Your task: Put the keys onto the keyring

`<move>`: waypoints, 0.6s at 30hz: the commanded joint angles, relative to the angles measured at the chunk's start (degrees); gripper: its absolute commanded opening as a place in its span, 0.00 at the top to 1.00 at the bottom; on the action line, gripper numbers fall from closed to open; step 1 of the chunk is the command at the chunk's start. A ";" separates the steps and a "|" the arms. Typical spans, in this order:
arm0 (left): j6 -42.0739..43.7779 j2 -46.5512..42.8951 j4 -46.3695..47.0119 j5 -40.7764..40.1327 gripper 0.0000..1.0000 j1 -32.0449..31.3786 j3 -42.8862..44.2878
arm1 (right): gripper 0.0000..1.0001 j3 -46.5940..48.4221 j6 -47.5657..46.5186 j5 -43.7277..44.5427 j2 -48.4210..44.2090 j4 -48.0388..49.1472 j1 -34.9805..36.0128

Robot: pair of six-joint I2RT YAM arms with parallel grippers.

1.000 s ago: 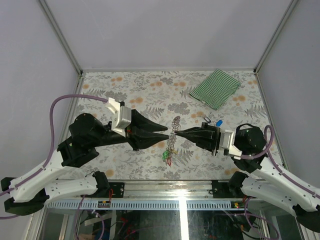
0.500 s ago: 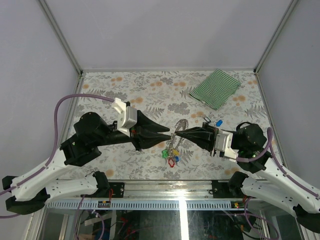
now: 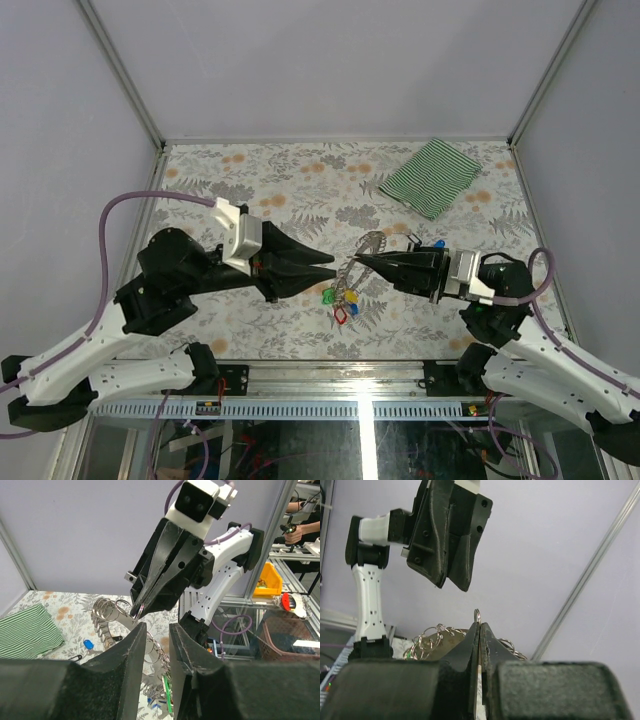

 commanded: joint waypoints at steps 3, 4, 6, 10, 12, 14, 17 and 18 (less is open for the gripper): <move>-1.84 -2.12 7.44 -2.44 0.73 -0.23 -1.71 | 0.99 -3.00 15.10 5.16 1.64 24.10 0.28; -1.89 -2.15 7.85 -2.51 0.73 -0.24 -1.85 | 0.99 -3.31 15.95 5.21 2.00 25.50 0.23; -2.03 -1.99 8.24 -2.54 0.74 -0.24 -1.90 | 0.99 -3.55 17.19 5.34 2.54 27.37 0.23; -2.09 -1.33 8.97 -2.71 0.74 -0.23 -2.11 | 0.99 -3.94 19.19 5.66 3.58 30.49 0.26; -2.12 -1.02 9.23 -2.96 0.74 -0.19 -2.07 | 0.99 -4.07 20.01 5.78 4.07 31.70 0.21; -2.09 -0.93 9.52 -3.45 0.74 -0.24 -2.18 | 0.99 -4.19 20.66 5.58 4.49 32.48 0.26; -2.25 -0.88 10.10 -3.99 0.74 -0.23 -2.26 | 0.99 -4.14 21.14 4.94 4.96 32.93 0.26; -2.20 -0.86 10.12 -4.00 0.73 -0.23 -2.26 | 0.99 -4.11 21.22 4.86 5.05 32.93 0.28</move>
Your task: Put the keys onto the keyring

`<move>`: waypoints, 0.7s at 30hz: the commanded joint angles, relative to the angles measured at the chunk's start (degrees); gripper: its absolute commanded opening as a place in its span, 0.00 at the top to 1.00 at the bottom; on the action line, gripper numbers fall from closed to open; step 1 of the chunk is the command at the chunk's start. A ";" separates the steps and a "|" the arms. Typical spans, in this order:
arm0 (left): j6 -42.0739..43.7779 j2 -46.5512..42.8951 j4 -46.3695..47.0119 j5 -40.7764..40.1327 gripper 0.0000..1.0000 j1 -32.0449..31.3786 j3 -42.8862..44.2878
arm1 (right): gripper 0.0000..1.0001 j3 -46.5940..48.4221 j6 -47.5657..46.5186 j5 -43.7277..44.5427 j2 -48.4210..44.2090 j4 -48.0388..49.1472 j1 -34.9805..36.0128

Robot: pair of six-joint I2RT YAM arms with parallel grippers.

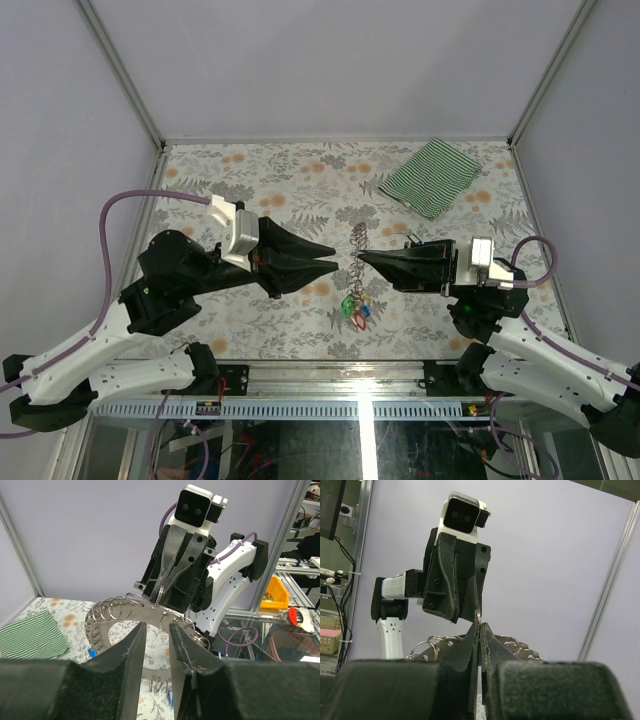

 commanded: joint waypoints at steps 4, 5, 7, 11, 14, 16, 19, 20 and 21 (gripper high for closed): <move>-1.04 0.17 5.58 -0.78 0.73 -0.24 -0.39 | 0.99 0.88 2.03 1.28 0.59 7.79 0.28; -1.02 0.23 5.69 -0.51 0.73 -0.20 -0.40 | 0.99 0.94 2.11 1.26 0.71 7.80 0.26; -1.09 0.58 6.06 0.13 0.73 -0.20 -0.33 | 0.99 1.09 2.47 1.15 1.00 8.08 0.21; -1.18 1.11 6.09 0.82 0.73 -0.23 -0.19 | 0.99 1.37 3.25 0.86 1.60 8.63 0.23; -1.09 1.43 6.06 1.19 0.73 -0.20 0.06 | 0.99 1.58 3.49 0.75 1.83 8.67 0.26; -1.11 1.59 6.22 1.28 0.73 -0.20 0.06 | 0.99 1.57 3.64 0.66 1.92 8.67 0.28; -1.15 1.99 6.49 1.44 0.73 -0.20 -0.01 | 0.99 1.54 3.66 0.66 2.01 8.63 0.26; -1.15 2.15 6.59 1.54 0.73 -0.24 0.05 | 0.99 1.54 3.66 0.66 2.01 8.57 0.23; -1.16 2.28 6.69 1.66 0.73 -0.24 0.06 | 0.99 1.56 3.66 0.73 2.02 8.52 0.27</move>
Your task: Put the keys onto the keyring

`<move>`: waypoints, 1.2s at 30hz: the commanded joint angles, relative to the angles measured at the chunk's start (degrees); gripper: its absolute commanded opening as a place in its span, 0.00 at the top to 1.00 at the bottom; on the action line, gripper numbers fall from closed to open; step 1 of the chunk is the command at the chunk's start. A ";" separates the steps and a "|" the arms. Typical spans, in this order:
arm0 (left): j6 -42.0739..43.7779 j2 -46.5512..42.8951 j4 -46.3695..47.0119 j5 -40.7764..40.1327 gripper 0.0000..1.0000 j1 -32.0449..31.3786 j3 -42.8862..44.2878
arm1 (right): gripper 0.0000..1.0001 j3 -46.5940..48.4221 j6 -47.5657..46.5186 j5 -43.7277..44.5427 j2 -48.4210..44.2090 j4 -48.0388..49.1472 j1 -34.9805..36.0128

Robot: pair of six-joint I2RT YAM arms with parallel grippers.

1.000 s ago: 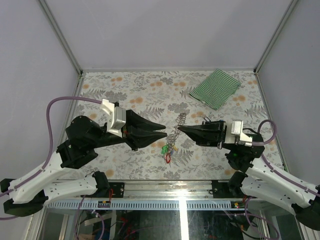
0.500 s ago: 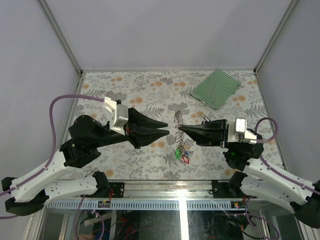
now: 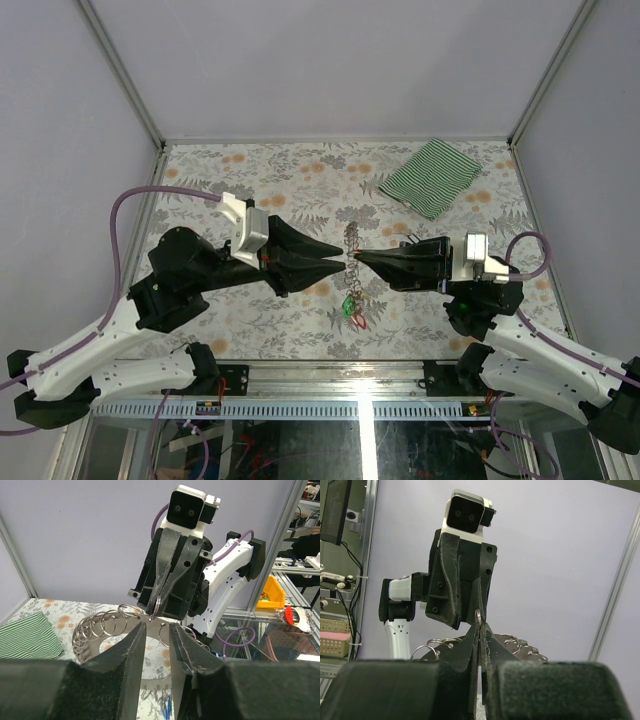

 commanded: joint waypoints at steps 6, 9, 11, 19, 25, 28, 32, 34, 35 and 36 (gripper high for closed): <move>-0.43 0.96 4.91 1.27 0.74 -0.24 0.38 | 0.99 1.64 0.58 0.85 0.17 5.62 0.27; -0.40 0.87 4.98 1.05 0.74 -0.22 0.33 | 0.99 1.74 0.73 0.47 0.36 5.62 0.23; -0.40 0.88 5.14 0.89 0.74 -0.24 0.39 | 0.99 1.76 0.85 0.23 0.39 5.53 0.28; -0.39 1.19 5.22 0.95 0.77 -0.23 0.39 | 0.99 1.85 1.19 -0.22 0.47 5.36 0.22; -0.30 1.24 5.28 0.75 0.78 -0.24 0.46 | 0.99 2.02 1.59 -0.94 0.66 5.00 0.22; -0.28 1.35 5.23 0.59 0.78 -0.22 0.48 | 0.99 2.11 1.75 -1.42 0.67 4.96 0.20; -0.21 1.46 5.17 0.42 0.78 -0.22 0.51 | 0.99 2.29 2.11 -1.96 0.87 4.96 0.27; -0.25 1.52 5.13 0.52 0.79 -0.24 0.60 | 0.99 2.27 2.18 -2.02 0.91 4.98 0.22; -0.21 1.51 5.02 0.55 0.80 -0.24 0.65 | 0.99 2.33 2.26 -2.06 0.92 5.08 0.26; -0.21 1.58 4.90 0.52 0.83 -0.22 0.75 | 0.99 2.36 2.28 -2.09 1.02 5.09 0.27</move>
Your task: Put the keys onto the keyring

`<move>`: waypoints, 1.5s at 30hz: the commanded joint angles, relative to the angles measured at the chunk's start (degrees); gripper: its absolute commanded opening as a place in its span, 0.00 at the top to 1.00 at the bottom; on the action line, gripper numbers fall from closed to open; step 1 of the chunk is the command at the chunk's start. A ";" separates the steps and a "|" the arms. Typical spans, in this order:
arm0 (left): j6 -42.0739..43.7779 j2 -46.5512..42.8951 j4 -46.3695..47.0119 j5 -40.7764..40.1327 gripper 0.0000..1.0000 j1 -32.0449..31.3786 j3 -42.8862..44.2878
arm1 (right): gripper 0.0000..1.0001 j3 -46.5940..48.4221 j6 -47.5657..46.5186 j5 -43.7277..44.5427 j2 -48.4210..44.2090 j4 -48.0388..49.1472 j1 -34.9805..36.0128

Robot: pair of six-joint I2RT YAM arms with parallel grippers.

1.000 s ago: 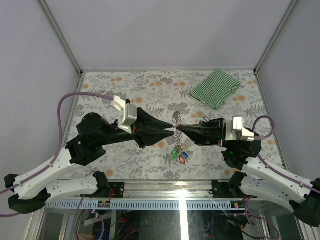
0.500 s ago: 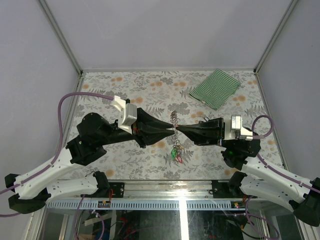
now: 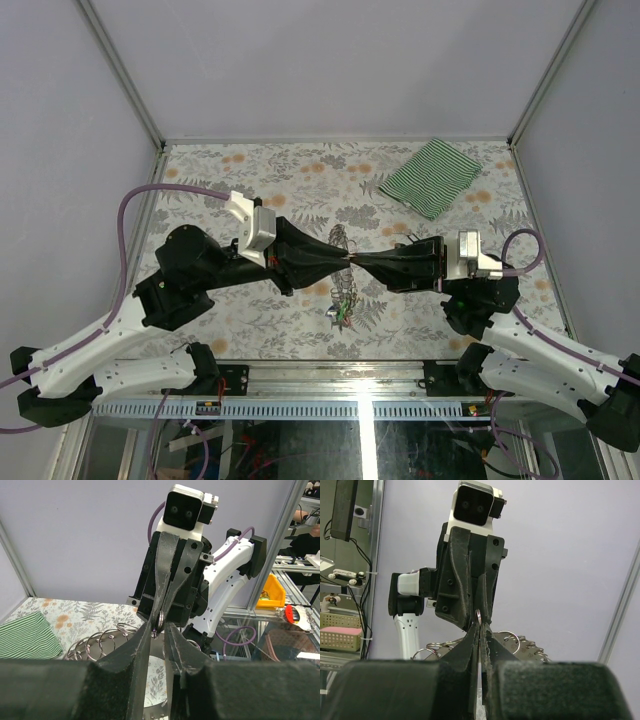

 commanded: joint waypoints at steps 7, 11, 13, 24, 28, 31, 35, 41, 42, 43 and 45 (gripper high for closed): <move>0.56 0.66 -0.50 -0.77 1.00 -0.20 2.90 | 0.94 2.90 -1.11 -0.40 -0.71 1.91 0.27; 2.74 1.22 -8.50 -3.12 1.00 -0.24 6.07 | 0.81 4.46 -7.42 0.32 -3.75 -10.01 0.27; 3.84 1.38 -12.74 -4.29 1.00 -0.22 7.86 | 0.74 5.55 -10.91 1.65 -5.55 -17.58 0.28; 10.80 7.49 -35.91 -4.54 1.00 -0.24 18.85 | 0.63 15.64 -21.62 2.45 -8.36 -52.34 0.24; 13.33 11.42 -42.77 -3.70 1.00 -0.26 23.43 | 0.63 20.99 -23.02 -0.83 -5.91 -63.05 0.26; 14.49 13.75 -46.42 -2.96 1.00 -0.24 25.87 | 0.62 23.69 -23.27 -2.93 -3.87 -67.64 0.27; 15.04 14.20 -47.27 -2.16 1.00 -0.19 26.65 | 0.62 24.93 -23.16 -5.78 -2.13 -70.42 0.27; 15.99 13.78 -47.88 -1.16 1.00 -0.19 26.59 | 0.63 25.74 -23.09 -8.85 -0.38 -72.00 0.24; 16.25 13.75 -48.01 -0.77 1.00 -0.19 26.59 | 0.63 25.81 -23.12 -8.96 -0.29 -72.05 0.27; 16.39 13.73 -48.13 -0.51 1.00 -0.23 26.59 | 0.63 25.82 -23.16 -9.09 -0.20 -72.08 0.22; 16.74 13.73 -48.26 -0.06 1.00 -0.25 26.59 | 0.63 25.78 -23.15 -9.30 -0.01 -71.90 0.26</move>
